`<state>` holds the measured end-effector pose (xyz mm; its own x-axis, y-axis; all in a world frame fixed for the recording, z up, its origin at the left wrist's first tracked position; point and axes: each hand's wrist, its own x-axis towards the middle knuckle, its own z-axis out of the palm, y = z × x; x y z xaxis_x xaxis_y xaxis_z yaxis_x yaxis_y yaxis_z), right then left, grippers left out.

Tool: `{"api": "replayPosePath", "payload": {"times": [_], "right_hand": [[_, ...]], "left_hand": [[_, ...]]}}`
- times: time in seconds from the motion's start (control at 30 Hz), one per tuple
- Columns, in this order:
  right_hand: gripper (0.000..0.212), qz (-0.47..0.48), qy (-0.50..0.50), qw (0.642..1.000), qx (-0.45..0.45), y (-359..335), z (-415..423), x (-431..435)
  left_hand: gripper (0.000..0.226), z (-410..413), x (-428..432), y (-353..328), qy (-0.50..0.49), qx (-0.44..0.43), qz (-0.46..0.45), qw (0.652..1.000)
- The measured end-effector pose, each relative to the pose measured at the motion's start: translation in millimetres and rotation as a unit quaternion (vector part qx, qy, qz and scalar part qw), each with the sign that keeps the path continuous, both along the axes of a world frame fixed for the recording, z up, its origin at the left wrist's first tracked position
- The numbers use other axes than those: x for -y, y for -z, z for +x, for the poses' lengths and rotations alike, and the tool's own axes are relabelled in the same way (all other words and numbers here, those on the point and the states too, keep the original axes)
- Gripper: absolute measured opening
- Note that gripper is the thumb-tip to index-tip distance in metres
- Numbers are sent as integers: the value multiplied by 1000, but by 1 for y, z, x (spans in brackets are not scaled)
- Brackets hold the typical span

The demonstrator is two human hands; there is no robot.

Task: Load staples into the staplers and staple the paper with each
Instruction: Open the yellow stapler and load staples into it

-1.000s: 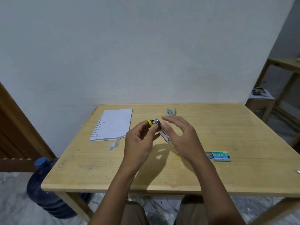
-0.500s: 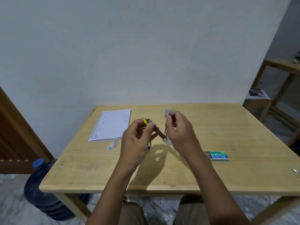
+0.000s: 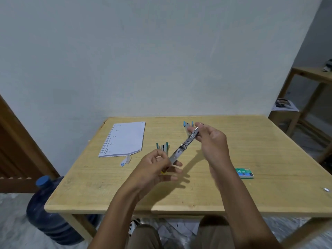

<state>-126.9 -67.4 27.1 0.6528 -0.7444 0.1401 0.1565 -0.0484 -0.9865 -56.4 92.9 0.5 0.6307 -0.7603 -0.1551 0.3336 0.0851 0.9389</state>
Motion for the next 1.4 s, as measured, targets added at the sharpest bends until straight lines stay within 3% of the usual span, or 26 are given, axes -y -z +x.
{"api": "replayPosePath", "payload": {"times": [0.07,0.13,0.23,0.37,0.57,0.7,1.07,1.17,1.4], "right_hand": [[21,-59,-21,998,-23,-1,0,-5],[22,-91,-64,993,-34,-2,-1,-14],[23,-65,-128,989,-19,0,2,-27],[13,-203,-17,979,-20,15,12,-27],[10,-406,85,910,-17,29,14,-28],[16,-424,79,902,-3,32,12,-30],[7,-447,55,893,14,41,5,-34],[13,-447,33,894,24,42,-1,-34],[5,-439,-6,894,91,48,-9,-42]], "left_hand": [[11,-3,0,-5,69,-28,-1,997],[26,-7,2,-11,115,-76,-19,990],[39,-8,10,-13,103,-112,-56,987],[32,-9,16,-3,69,-119,-98,986],[35,-8,11,8,37,-145,-130,980],[38,-11,12,6,33,-159,-143,976],[53,-15,14,8,9,-145,-113,983],[46,-16,14,10,-17,-159,-126,979],[34,-12,14,9,-62,-199,-137,968]]}}
